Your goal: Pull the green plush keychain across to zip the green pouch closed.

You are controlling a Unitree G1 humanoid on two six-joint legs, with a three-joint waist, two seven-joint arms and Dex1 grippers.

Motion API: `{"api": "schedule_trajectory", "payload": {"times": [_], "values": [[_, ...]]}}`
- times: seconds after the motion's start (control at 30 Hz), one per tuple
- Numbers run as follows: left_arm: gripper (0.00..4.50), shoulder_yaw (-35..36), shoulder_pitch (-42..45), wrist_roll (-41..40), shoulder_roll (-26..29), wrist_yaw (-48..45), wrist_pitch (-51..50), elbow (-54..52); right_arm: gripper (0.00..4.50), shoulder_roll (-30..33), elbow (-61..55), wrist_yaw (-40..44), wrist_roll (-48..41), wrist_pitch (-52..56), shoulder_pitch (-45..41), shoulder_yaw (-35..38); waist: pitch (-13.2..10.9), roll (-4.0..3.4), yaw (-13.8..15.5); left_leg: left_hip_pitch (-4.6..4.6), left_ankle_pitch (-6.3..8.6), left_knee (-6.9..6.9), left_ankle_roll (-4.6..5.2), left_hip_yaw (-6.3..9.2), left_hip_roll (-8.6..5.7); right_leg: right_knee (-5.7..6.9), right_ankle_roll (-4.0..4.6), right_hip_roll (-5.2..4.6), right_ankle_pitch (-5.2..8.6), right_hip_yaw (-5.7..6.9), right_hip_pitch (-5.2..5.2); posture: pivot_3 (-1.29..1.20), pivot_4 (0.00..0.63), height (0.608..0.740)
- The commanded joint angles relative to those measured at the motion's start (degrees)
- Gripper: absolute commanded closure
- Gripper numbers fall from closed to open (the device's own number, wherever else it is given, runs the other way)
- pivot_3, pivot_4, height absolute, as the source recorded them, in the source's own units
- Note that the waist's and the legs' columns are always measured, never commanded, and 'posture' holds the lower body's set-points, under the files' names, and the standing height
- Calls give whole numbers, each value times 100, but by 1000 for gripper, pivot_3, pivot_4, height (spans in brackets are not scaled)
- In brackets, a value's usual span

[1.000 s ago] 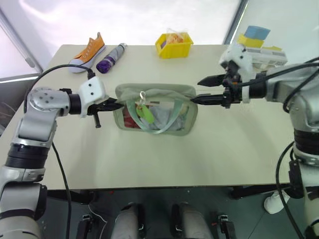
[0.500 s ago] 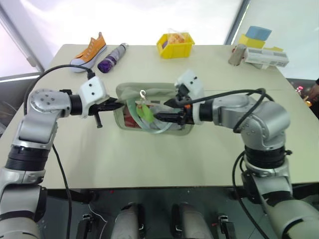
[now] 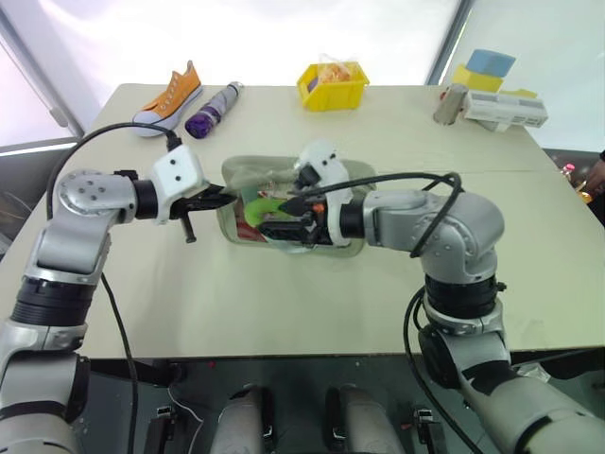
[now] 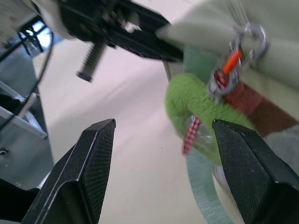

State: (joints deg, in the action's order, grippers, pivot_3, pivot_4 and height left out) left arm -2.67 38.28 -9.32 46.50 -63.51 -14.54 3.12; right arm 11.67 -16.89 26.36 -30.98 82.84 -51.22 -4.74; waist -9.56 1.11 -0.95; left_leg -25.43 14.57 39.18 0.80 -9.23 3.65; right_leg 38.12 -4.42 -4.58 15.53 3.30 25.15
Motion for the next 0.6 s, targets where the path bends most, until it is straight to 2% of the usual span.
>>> {"api": "schedule_trajectory", "payload": {"times": [0.03,0.43,0.6], "values": [[4500,72,35,-11,30,38,105,-126,1079,149,-25,-59,80,-223,-50,-65,0,0,0,0,0,0,0,0,0,0,0,-1,0,0,0,0,150,740],[4500,64,98,3,57,-19,193,-10,1079,933,-48,256,23,-483,-66,-203,0,0,3,0,0,0,0,1,3,-1,0,0,0,0,0,0,150,740],[4500,11,166,26,13,-11,224,47,1079,767,460,228,217,-980,-22,-404,0,0,-1,2,0,-1,1,0,1,-1,0,1,0,0,0,0,150,740]]}}
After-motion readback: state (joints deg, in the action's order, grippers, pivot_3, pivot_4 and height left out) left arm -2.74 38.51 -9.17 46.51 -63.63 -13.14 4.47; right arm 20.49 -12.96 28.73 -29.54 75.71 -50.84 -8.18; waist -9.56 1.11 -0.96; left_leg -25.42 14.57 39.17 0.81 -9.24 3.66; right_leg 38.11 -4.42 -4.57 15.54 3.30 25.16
